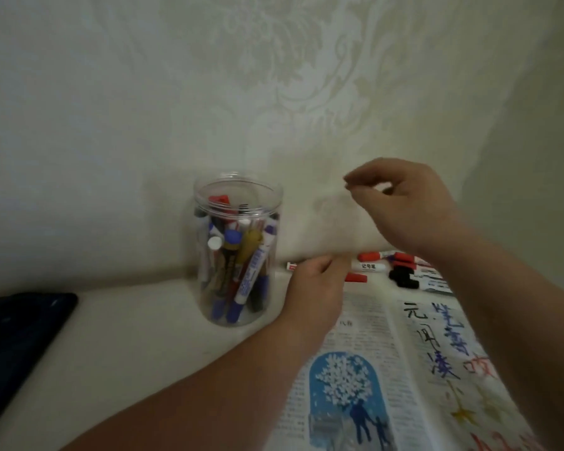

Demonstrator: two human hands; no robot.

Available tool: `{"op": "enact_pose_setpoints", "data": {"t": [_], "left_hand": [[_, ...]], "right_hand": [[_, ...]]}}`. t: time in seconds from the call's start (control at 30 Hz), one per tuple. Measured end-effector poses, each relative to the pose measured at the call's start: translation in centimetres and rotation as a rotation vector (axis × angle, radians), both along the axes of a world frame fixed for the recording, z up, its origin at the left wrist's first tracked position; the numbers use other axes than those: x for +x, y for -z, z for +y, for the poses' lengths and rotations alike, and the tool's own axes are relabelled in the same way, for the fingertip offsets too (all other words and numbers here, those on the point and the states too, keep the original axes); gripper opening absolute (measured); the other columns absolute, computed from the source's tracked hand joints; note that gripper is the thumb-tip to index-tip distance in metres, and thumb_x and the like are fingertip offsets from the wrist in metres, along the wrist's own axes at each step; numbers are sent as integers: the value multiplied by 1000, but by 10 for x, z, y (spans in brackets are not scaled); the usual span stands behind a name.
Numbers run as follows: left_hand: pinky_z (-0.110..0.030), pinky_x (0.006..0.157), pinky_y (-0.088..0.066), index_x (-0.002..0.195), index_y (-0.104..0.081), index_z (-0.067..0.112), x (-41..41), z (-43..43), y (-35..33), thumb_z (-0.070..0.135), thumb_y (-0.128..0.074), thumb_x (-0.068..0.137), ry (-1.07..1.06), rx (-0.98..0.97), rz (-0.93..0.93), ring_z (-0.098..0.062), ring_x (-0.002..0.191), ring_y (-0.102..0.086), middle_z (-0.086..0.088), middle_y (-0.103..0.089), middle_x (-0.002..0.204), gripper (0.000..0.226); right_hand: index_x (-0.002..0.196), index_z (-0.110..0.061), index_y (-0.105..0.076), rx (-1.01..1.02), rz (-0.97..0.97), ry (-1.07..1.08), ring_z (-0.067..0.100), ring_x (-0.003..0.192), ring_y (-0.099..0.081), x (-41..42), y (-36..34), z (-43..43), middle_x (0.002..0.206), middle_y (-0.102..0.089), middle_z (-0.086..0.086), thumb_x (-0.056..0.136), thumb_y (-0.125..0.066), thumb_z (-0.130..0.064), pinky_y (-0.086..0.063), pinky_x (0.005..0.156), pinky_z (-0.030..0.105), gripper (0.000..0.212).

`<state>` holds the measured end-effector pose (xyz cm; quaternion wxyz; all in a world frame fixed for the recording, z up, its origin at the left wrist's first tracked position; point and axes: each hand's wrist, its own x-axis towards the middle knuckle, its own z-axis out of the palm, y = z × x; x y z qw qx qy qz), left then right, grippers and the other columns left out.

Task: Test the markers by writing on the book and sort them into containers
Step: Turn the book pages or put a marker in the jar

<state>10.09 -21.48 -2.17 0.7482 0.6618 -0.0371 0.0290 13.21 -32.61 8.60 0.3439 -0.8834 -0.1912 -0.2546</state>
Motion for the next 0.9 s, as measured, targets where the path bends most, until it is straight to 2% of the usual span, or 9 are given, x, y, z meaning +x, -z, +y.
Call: {"op": "enact_pose_setpoints", "data": {"t": [0.07, 0.17, 0.37, 0.5, 0.6, 0.67, 0.73, 0.8, 0.9], "left_hand": [[-21, 48, -36, 47, -51, 19, -1, -3, 2, 24, -57, 99, -15, 40, -36, -6, 45, -43, 8, -45, 46, 53], [-29, 51, -37, 58, -43, 15, -3, -8, 9, 31, -56, 99, 36, 270, -180, -9, 51, -39, 5, -38, 53, 47], [-21, 53, -31, 58, -40, 15, -10, -14, 12, 32, -58, 98, 168, 524, -393, -6, 52, -35, 8, -37, 53, 47], [-17, 52, -33, 62, -49, 10, -12, -16, 12, 35, -61, 97, 205, 590, -407, -5, 52, -38, 7, -43, 54, 44], [-14, 55, -37, 68, -56, 17, -13, -17, 14, 37, -65, 94, 231, 659, -418, -3, 54, -44, 5, -51, 60, 34], [-12, 64, -39, 76, -62, 26, -11, -18, 16, 40, -68, 91, 262, 754, -466, -1, 70, -54, 14, -58, 75, 21], [-11, 83, -39, 94, -66, 33, -9, -18, 15, 47, -68, 88, 322, 902, -543, 2, 100, -54, 22, -57, 98, 15], [-17, 104, -32, 118, -62, 38, -9, -20, 15, 57, -64, 87, 410, 1058, -569, 7, 123, -40, 29, -48, 124, 36], [-20, 115, -13, 144, -42, 43, -11, -21, 14, 66, -52, 91, 514, 1218, -476, 7, 140, -17, 27, -28, 152, 59]], "right_hand": [[101, -26, -76, -237, 180, 197, -5, 78, -59, 4, 14, -44, 88, -67, -18, 90, -65, -18, -42, 70, 11, 18], [105, -23, -75, -504, 405, 421, 16, 86, -60, 4, 40, -101, 98, -69, -4, 90, -62, -18, -42, 77, 25, 20], [116, -29, -69, -595, 540, 501, 21, 95, -58, -12, 73, -151, 119, -64, 4, 91, -56, -11, -48, 81, 29, 33], [114, -31, -68, -632, 509, 453, 16, 92, -51, -15, 82, -153, 117, -58, 0, 84, -61, -14, -41, 77, 25, 35], [103, -37, -67, -668, 556, 459, 21, 94, -55, -13, 85, -155, 114, -54, 2, 81, -62, -25, -44, 77, 27, 25], [103, -39, -65, -677, 567, 461, 20, 92, -54, -16, 84, -156, 110, -49, 0, 82, -63, -29, -44, 78, 27, 23], [100, -34, -60, -667, 501, 456, 17, 87, -50, -18, 84, -160, 104, -48, -1, 82, -66, -32, -40, 73, 27, 19], [93, -30, -55, -629, 464, 446, 13, 81, -45, -20, 86, -163, 98, -48, -3, 82, -67, -32, -36, 65, 28, 17], [90, -30, -44, -584, 511, 416, 16, 83, -45, -20, 93, -169, 95, -49, -3, 82, -65, -25, -35, 66, 28, 22]]}}
